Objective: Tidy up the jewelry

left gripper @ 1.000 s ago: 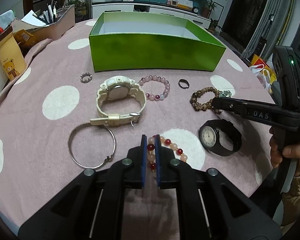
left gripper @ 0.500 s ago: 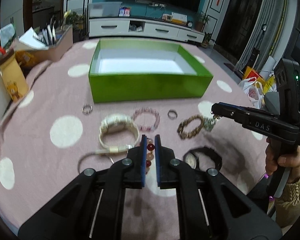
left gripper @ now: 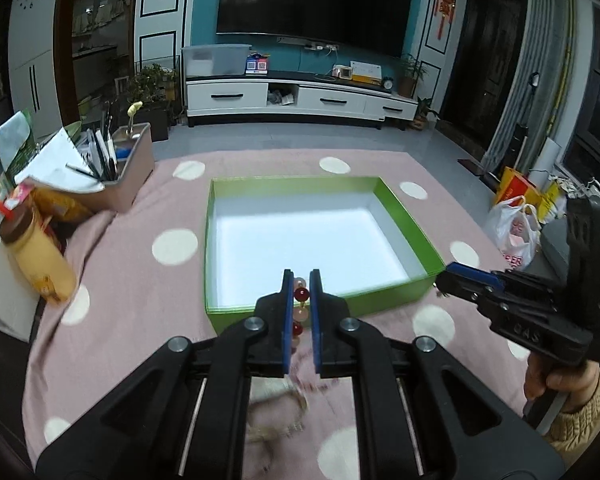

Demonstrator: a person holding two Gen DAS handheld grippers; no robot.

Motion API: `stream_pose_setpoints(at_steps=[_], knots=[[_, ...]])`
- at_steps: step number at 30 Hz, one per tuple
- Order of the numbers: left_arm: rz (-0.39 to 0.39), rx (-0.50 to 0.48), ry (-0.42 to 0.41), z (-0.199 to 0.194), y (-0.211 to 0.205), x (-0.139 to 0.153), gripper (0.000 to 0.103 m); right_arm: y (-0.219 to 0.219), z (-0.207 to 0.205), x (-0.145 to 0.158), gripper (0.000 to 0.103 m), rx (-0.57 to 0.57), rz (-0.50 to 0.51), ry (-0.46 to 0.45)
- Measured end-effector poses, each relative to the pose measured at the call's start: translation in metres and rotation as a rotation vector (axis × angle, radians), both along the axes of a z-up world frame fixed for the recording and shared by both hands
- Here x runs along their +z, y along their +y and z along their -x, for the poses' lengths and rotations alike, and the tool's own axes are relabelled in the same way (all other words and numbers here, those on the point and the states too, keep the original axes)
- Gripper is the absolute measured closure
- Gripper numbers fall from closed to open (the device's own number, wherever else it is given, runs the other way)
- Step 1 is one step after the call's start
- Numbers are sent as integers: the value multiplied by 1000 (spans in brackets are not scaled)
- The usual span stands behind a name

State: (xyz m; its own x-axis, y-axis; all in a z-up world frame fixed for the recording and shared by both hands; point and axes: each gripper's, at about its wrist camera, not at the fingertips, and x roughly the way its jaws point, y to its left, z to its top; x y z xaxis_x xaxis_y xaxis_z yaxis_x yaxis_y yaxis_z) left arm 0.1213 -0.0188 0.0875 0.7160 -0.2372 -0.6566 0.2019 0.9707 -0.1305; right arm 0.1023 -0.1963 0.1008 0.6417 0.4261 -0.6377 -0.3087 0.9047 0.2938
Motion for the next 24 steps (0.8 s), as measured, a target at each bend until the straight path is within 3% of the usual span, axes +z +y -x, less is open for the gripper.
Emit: stream_pose_setpoints(at_steps=[7,15,18,20,24], knots=[[-48,42,45,-57,-1,-8,96,5,-45,-6,82,-19,7,18],[-66,96,183,-107,0,-53,96,10,-83,-37,81,-30,52,98],[-81,114,202,-112,1,-63,76,6,-84,-42,66,-52,57,102],[-96,123,196,-110,2,-65,54,1,-80,-39,58,-68,54,84],[-103,134,177,-98,8,-62,46,-18,-67,-31,56,-105,22,61]])
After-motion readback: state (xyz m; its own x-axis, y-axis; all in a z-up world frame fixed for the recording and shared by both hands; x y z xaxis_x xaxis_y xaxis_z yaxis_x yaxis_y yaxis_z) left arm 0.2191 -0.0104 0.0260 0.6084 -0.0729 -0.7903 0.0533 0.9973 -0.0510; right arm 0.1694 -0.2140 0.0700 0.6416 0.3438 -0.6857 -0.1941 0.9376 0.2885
